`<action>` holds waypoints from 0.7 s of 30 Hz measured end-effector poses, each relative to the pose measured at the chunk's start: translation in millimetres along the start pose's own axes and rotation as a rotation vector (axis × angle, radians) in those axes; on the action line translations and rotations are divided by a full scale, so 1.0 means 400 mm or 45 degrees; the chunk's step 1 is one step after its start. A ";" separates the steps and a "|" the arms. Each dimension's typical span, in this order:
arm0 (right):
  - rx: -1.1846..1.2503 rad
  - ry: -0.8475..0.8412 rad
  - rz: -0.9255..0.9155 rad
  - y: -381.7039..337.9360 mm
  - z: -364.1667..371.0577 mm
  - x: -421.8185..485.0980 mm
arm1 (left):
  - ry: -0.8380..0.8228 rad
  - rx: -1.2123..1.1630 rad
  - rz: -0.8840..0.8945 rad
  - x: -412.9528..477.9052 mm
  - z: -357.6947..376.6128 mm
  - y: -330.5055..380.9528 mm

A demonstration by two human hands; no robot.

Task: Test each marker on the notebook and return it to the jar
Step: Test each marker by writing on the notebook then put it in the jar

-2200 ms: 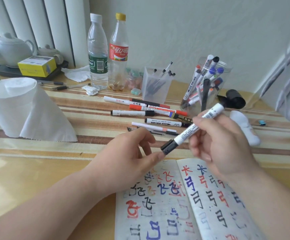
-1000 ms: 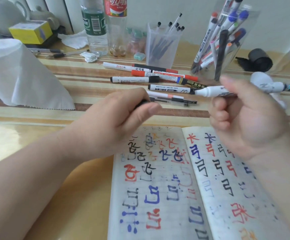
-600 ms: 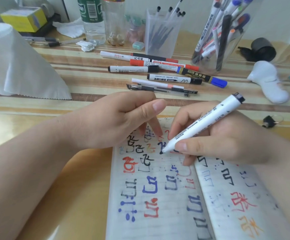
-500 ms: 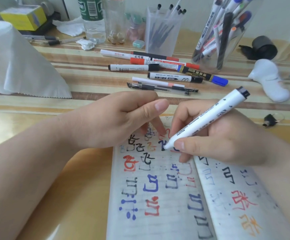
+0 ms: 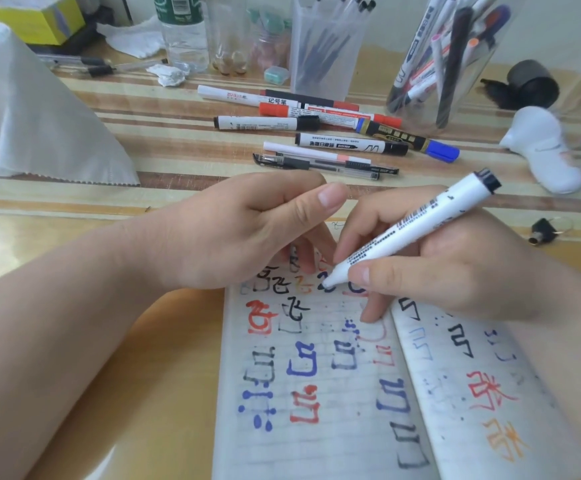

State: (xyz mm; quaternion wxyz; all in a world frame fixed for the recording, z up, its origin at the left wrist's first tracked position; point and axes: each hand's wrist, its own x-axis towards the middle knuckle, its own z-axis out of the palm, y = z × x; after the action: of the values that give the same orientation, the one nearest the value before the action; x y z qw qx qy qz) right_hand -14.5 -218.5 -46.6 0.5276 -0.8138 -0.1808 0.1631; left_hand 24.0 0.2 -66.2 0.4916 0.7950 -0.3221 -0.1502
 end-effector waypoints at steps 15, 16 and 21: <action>-0.145 0.019 0.031 0.007 0.015 0.008 | 0.139 0.013 -0.059 -0.005 0.017 0.004; -0.161 0.028 0.028 0.008 0.014 0.009 | 0.155 0.008 -0.061 -0.005 0.021 0.005; -0.149 0.004 0.002 0.006 0.013 0.007 | 0.160 -0.028 -0.065 -0.005 0.024 0.017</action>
State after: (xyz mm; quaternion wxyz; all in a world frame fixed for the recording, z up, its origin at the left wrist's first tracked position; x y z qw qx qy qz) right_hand -14.2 -214.0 -51.2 0.4794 -0.8437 -0.1885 0.1513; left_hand 14.6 -7.2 -64.8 0.5155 0.8054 -0.2684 -0.1162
